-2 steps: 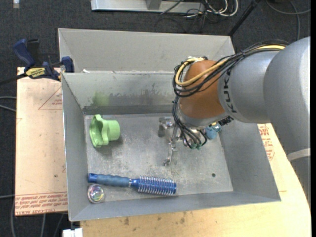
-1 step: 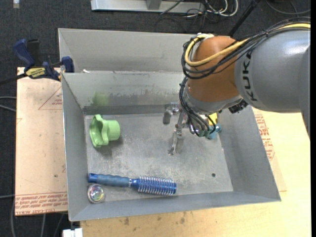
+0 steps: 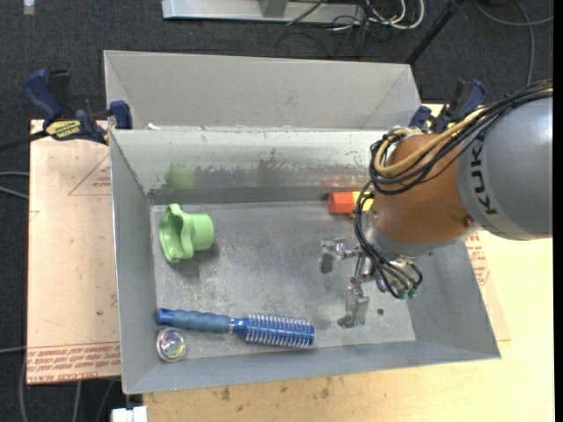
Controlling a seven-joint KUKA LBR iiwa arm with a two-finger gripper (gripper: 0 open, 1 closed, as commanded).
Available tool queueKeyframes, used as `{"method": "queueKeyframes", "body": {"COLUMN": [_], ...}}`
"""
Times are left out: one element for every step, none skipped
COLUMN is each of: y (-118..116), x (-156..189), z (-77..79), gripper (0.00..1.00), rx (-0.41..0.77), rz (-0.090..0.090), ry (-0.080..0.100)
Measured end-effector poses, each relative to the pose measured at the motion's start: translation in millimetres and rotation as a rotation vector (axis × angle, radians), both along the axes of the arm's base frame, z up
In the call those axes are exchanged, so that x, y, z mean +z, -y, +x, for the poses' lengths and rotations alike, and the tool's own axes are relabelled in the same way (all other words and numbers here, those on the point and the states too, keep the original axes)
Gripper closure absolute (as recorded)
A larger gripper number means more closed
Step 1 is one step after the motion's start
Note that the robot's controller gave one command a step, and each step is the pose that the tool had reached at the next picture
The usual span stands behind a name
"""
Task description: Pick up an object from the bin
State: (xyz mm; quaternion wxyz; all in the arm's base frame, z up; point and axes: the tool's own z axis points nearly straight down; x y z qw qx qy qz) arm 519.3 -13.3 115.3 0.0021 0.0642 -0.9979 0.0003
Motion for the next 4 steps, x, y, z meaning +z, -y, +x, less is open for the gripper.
{"method": "queueKeyframes", "body": {"y": [-56, -61, 15, 94], "x": [9, -45, 59, 5], "z": [-1.8, -28.2, -38.3, 6.9], "gripper": [0.0, 0.0, 0.0, 0.0], "rx": [0.101, 0.048, 0.253, 0.117], "rz": [0.005, 0.002, -0.001, 0.0], "ry": [0.006, 0.012, 0.011, 0.006]}}
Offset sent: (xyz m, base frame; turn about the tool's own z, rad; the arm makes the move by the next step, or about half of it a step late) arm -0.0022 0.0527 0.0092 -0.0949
